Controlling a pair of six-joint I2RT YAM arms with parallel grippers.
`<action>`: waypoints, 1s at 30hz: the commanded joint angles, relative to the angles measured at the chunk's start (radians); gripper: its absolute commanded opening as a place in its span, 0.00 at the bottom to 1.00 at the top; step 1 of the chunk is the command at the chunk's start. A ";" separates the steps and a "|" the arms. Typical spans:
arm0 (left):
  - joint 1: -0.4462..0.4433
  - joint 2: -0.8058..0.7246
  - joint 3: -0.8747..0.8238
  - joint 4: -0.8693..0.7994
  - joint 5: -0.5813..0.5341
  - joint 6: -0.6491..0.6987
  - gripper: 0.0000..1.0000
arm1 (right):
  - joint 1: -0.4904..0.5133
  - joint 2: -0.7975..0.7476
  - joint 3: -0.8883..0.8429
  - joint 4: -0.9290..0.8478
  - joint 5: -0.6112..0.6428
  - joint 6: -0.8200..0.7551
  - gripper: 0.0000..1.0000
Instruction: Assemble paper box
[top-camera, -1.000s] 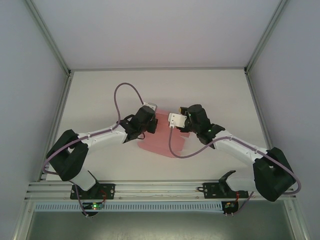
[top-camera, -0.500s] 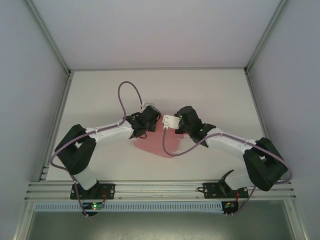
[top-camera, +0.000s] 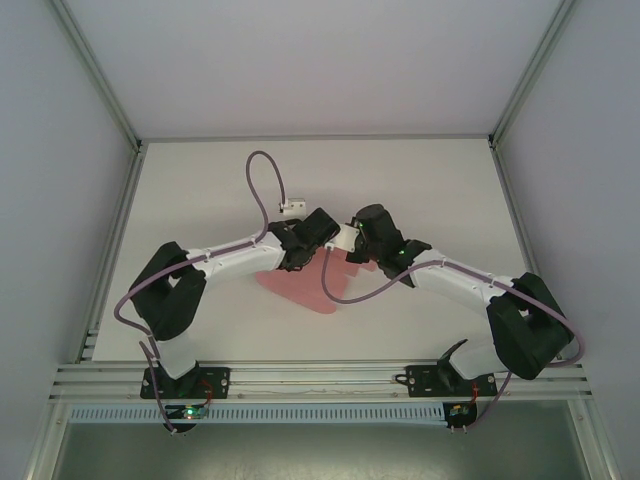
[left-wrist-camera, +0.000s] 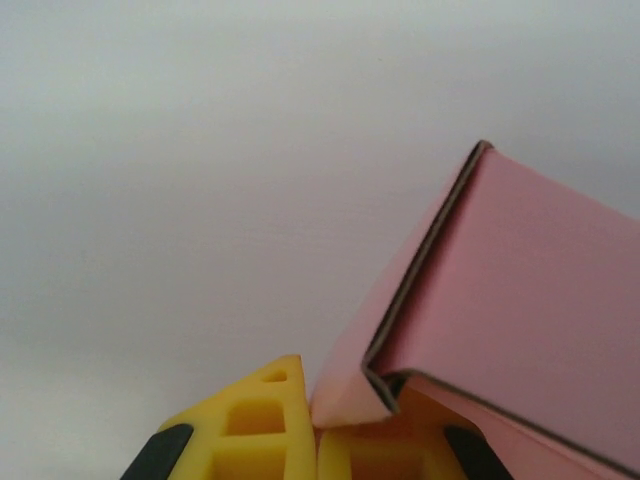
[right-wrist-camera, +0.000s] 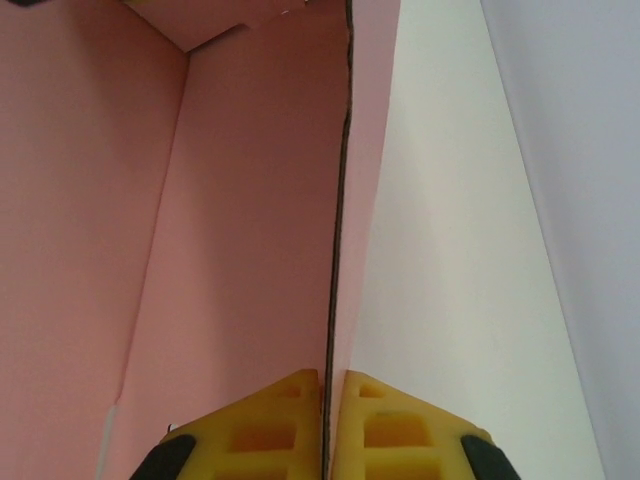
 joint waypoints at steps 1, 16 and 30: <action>0.066 0.062 -0.018 -0.299 -0.403 -0.083 0.00 | -0.035 -0.033 0.019 -0.149 0.041 0.033 0.00; 0.047 -0.290 -0.351 0.423 0.262 0.288 0.00 | -0.051 -0.060 0.023 -0.041 -0.195 0.082 0.30; 0.083 -0.439 -0.554 0.665 0.447 0.355 0.00 | -0.098 -0.512 -0.132 0.186 -0.106 0.349 0.98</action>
